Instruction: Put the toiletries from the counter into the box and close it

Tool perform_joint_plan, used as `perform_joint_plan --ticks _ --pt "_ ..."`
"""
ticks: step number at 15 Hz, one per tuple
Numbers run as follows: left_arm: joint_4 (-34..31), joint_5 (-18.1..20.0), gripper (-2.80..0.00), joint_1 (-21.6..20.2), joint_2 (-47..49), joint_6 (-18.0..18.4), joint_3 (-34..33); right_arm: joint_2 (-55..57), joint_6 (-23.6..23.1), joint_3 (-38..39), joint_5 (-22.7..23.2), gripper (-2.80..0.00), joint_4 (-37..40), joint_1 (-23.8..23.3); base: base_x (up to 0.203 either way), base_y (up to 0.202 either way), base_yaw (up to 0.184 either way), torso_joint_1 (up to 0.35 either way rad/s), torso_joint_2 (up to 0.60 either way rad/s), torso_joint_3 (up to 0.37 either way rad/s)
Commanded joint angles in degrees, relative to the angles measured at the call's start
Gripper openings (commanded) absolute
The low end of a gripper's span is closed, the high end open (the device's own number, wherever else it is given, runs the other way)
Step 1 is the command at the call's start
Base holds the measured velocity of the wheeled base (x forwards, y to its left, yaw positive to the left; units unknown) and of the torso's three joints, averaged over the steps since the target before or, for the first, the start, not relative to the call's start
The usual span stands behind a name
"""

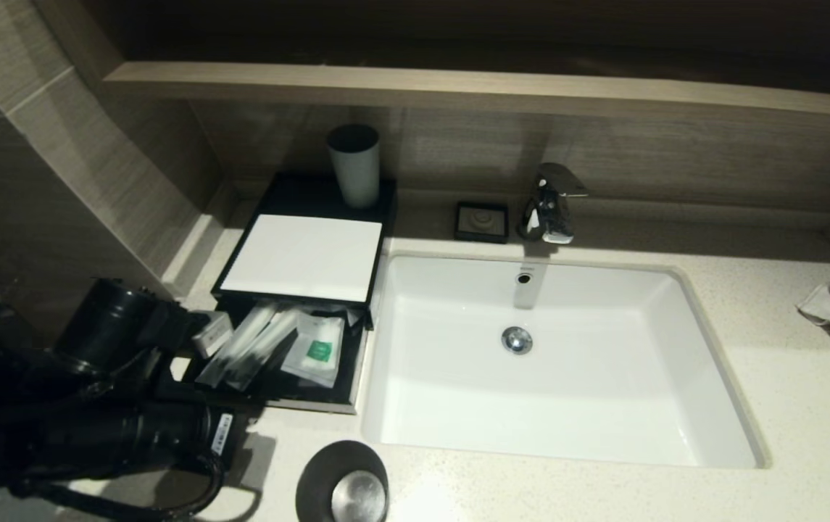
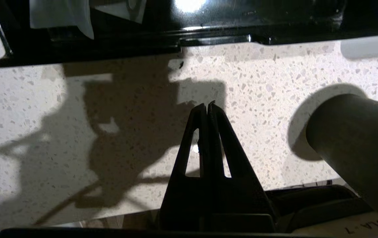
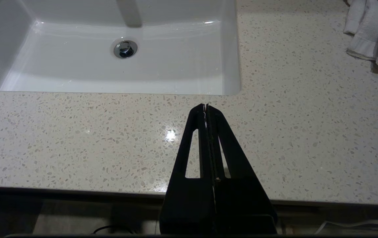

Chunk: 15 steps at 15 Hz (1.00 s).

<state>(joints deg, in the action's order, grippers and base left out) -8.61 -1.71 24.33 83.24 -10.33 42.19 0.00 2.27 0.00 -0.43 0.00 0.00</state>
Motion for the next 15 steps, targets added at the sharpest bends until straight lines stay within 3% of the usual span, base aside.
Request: perform_joint_plan --ticks 1,15 --pt "0.78 -0.05 -2.80 -0.43 2.63 0.04 0.19 0.00 0.02 0.00 -0.01 -2.80 0.00 0.00 0.000 0.000 0.000 0.000 0.00 0.000" --pt "2.08 0.03 -2.80 -1.13 8.24 0.66 4.69 0.00 0.02 0.00 -0.01 -2.80 0.00 0.00 0.000 0.000 0.000 0.000 0.00 0.000"
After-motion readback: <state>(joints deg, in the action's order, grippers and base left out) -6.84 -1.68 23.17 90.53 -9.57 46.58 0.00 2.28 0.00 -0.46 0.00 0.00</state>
